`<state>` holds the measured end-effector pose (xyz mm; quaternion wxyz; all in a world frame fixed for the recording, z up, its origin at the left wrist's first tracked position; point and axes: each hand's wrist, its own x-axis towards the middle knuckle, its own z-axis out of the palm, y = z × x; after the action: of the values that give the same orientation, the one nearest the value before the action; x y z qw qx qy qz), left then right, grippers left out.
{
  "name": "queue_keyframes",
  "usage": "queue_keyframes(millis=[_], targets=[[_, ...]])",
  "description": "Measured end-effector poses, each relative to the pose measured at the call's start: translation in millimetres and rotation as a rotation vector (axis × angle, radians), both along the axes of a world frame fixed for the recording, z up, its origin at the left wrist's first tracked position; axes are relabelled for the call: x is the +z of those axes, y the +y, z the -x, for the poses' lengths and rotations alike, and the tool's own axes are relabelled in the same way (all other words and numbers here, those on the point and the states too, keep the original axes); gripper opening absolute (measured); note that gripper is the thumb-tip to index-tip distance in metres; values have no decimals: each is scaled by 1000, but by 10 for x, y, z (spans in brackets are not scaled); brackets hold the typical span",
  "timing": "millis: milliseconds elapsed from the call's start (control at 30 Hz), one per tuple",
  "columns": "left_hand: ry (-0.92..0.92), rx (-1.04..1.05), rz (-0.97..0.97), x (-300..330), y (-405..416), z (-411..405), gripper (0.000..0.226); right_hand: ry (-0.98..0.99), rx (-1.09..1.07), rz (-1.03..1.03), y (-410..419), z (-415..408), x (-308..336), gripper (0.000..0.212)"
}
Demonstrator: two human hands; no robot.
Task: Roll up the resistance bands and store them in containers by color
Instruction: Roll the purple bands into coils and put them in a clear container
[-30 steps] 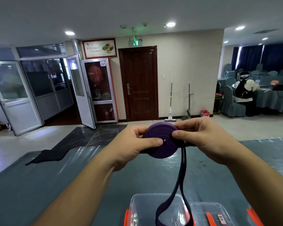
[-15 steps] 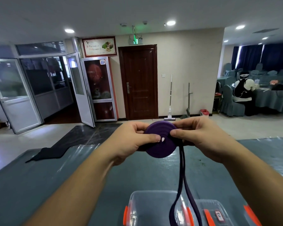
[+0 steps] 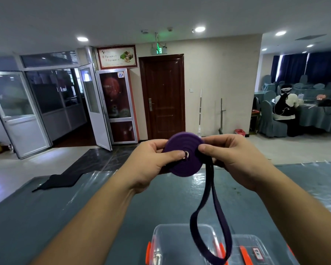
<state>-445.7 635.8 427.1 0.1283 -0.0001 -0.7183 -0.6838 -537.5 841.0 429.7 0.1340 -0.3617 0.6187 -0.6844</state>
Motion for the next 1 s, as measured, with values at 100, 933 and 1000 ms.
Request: queue_keyframes(millis=[100, 933, 1000], targets=[[31, 38, -155, -107, 42, 39, 40, -27, -30, 42, -24, 6, -28, 30], [-4, 15, -111, -185, 66, 3, 38, -27, 42, -8, 3, 5, -173, 25], [-10, 9, -83, -212, 82, 3, 42, -16, 49, -35, 26, 16, -191, 26]])
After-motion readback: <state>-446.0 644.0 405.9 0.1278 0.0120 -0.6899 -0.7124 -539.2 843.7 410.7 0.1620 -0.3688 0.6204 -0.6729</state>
